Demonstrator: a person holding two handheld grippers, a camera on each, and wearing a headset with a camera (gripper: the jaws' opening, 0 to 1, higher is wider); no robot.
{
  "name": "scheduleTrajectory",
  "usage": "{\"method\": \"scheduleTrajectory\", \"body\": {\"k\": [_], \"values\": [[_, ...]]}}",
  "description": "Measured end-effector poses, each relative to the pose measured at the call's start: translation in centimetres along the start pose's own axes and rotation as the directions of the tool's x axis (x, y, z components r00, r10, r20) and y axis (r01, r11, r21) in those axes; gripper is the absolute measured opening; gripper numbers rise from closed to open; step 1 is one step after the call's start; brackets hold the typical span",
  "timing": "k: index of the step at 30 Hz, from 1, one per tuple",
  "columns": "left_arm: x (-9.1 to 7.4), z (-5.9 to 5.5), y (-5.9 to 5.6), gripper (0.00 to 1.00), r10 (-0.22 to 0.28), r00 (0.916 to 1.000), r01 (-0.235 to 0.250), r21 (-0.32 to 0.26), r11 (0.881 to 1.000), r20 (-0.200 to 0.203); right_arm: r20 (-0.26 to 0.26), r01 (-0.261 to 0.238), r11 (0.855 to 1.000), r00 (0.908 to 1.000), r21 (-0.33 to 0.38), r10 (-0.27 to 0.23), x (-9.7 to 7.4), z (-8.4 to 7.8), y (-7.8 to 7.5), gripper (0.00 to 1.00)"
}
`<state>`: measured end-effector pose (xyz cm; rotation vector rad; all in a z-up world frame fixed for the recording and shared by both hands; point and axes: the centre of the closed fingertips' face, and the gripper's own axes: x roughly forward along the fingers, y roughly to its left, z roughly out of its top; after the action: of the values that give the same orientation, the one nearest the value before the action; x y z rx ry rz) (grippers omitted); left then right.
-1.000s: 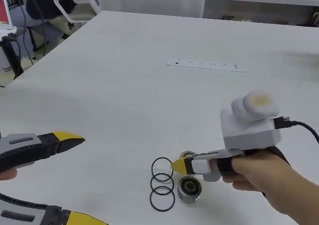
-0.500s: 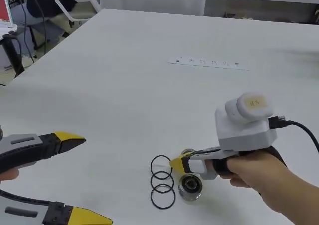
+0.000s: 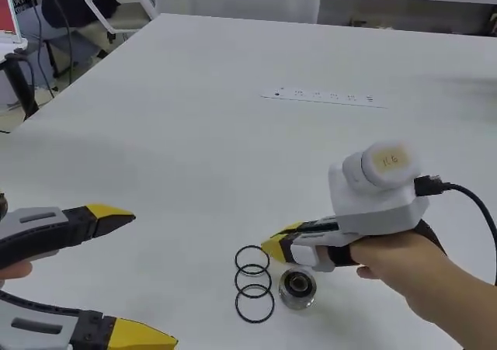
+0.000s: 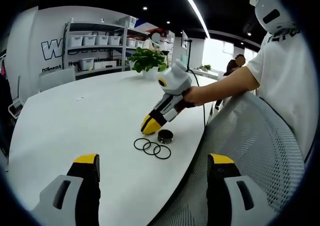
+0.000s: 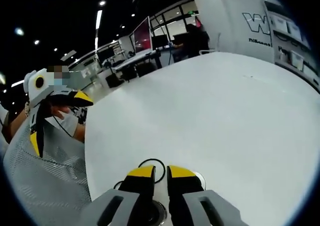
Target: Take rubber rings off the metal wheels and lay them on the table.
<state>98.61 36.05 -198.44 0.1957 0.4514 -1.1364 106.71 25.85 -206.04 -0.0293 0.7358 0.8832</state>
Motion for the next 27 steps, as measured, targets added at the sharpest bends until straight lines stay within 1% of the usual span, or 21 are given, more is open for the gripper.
{"method": "scheduleTrajectory", "body": {"k": [3, 7, 9, 11, 13, 15, 18, 21, 23, 27], "values": [[0.0, 0.0, 0.0, 0.87, 0.000, 1.0000, 0.000, 0.002, 1.000, 0.000, 0.027, -0.015, 1.000, 0.9995, 0.004, 0.015, -0.5, 0.6, 0.1, 0.08], [0.0, 0.0, 0.0, 0.87, -0.001, 1.0000, 0.001, 0.009, 1.000, -0.004, 0.071, -0.018, 1.000, 0.9973, -0.021, 0.019, -1.4, 1.8, -0.1, 0.12], [-0.1, 0.0, 0.0, 0.87, -0.003, 1.0000, 0.003, 0.014, 1.000, -0.008, 0.112, -0.030, 0.999, 0.9932, -0.021, 0.032, -1.9, 2.7, -0.1, 0.15], [-0.1, 0.1, 0.1, 0.87, -0.003, 0.9999, 0.003, 0.020, 1.000, -0.011, 0.137, -0.038, 0.999, 0.9897, -0.029, 0.042, -2.4, 3.2, -0.1, 0.18], [-0.1, 0.2, 0.3, 0.87, -0.002, 0.9999, 0.002, 0.024, 1.000, -0.012, 0.167, -0.031, 0.997, 0.9851, -0.066, 0.042, -2.9, 3.7, -0.4, 0.20], [-0.1, 0.4, 0.4, 0.87, -0.001, 1.0000, 0.001, 0.029, 1.000, -0.010, 0.181, -0.026, 0.996, 0.9827, -0.080, 0.041, -3.3, 3.8, -0.7, 0.21], [-0.1, 1.0, 0.5, 0.88, -0.007, 0.9999, 0.007, 0.042, 0.999, -0.007, 0.192, -0.028, 0.996, 0.9803, -0.090, 0.045, -3.7, 3.9, -1.0, 0.24], [-0.1, 1.9, 0.7, 0.88, -0.012, 0.9999, 0.012, 0.066, 0.998, -0.004, 0.202, -0.027, 0.995, 0.9783, -0.094, 0.046, -4.2, 3.9, -1.4, 0.24], [-0.1, 2.5, 0.8, 0.88, -0.016, 0.9999, 0.016, 0.083, 0.996, -0.003, 0.200, -0.021, 0.995, 0.9790, -0.093, 0.039, -4.3, 3.6, -1.9, 0.26], [0.0, 3.4, 1.2, 0.88, -0.022, 0.9998, 0.021, 0.108, 0.994, 0.002, 0.172, -0.005, 0.996, 0.9848, -0.084, 0.019, -4.5, 2.6, -2.7, 0.26]]}}
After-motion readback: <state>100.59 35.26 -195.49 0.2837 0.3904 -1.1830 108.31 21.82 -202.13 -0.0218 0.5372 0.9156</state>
